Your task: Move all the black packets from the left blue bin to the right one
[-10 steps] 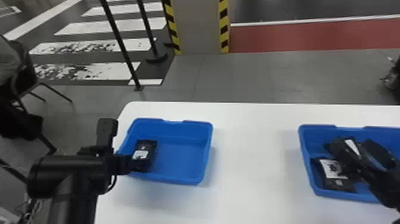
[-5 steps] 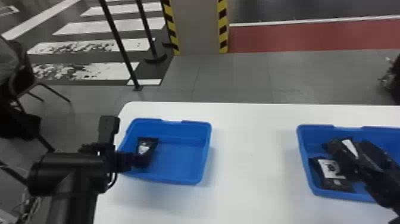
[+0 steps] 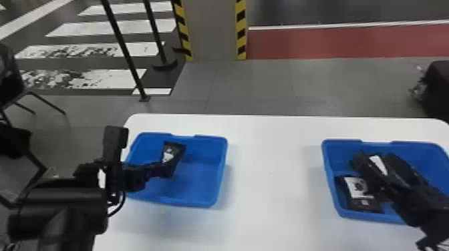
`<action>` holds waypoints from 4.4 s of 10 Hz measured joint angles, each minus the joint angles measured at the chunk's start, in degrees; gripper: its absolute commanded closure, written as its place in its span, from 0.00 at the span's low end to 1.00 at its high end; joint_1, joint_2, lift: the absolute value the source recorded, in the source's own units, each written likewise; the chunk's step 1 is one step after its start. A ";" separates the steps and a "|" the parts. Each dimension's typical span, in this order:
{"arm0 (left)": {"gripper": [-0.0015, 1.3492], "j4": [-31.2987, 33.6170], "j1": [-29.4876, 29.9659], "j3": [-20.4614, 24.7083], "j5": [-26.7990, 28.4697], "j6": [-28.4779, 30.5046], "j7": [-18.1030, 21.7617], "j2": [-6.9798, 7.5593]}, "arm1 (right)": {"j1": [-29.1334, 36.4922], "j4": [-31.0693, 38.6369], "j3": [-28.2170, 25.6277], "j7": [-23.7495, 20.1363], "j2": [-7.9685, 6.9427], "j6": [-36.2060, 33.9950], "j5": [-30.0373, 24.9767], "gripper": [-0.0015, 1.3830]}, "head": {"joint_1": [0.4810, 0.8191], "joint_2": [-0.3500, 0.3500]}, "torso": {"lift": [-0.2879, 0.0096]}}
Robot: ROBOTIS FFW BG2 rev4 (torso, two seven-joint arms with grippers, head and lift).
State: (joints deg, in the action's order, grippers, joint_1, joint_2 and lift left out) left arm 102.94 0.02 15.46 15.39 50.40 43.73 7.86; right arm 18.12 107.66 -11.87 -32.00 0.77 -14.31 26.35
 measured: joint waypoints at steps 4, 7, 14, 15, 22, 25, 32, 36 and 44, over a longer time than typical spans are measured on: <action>0.90 10.68 7.06 -4.34 -7.16 -12.38 3.99 -3.06 | -0.58 2.20 2.96 -1.07 0.03 -1.61 0.45 0.11 | 0.63 0.59 | 0.60; 0.90 10.69 3.86 -12.64 -11.22 -12.60 4.72 -2.55 | -3.57 1.23 5.18 -1.71 0.02 -7.04 0.24 0.15 | 0.63 0.49 | 0.60; 0.90 4.14 -5.33 -24.43 -16.64 -9.84 4.79 -2.32 | -10.25 -1.05 10.87 -2.45 -0.42 -6.89 -0.20 0.14 | 0.63 0.40 | 0.60; 0.90 4.03 -5.44 -24.73 -16.94 -9.57 4.79 -2.33 | -10.38 -0.90 11.04 -2.45 -0.68 -6.80 -0.43 0.15 | 0.63 0.40 | 0.60; 0.90 3.13 -6.06 -26.03 -18.40 -9.59 4.79 -2.35 | -13.43 -7.42 12.18 -2.71 -0.77 -0.06 -2.07 0.93 | 0.63 0.38 | 0.60; 0.47 2.88 -5.29 -25.68 -19.28 -9.95 3.69 -2.53 | -14.27 -9.53 12.20 -4.25 -0.77 0.23 -1.77 0.93 | 0.63 0.38 | 0.60; 0.12 6.91 9.83 -11.08 -25.36 -26.63 2.17 -2.04 | -9.86 -10.62 -2.66 0.74 1.67 2.60 -3.57 0.93 | 0.63 0.29 | 0.60; 0.12 15.50 22.14 -0.67 -27.97 -29.82 1.80 -2.15 | -8.42 -17.01 -9.16 4.69 4.78 3.27 -3.28 0.64 | 0.63 0.25 | 0.60; 0.12 21.02 41.69 5.57 -28.05 -63.36 -16.02 -7.84 | 10.62 -0.10 -8.33 4.85 -0.73 28.33 -14.85 0.15 | 0.63 0.45 | 0.60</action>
State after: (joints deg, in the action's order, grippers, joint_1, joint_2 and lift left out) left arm 123.97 41.71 21.03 -12.66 -12.95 27.71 0.02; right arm 28.74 107.56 -20.20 -27.16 0.03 14.02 11.50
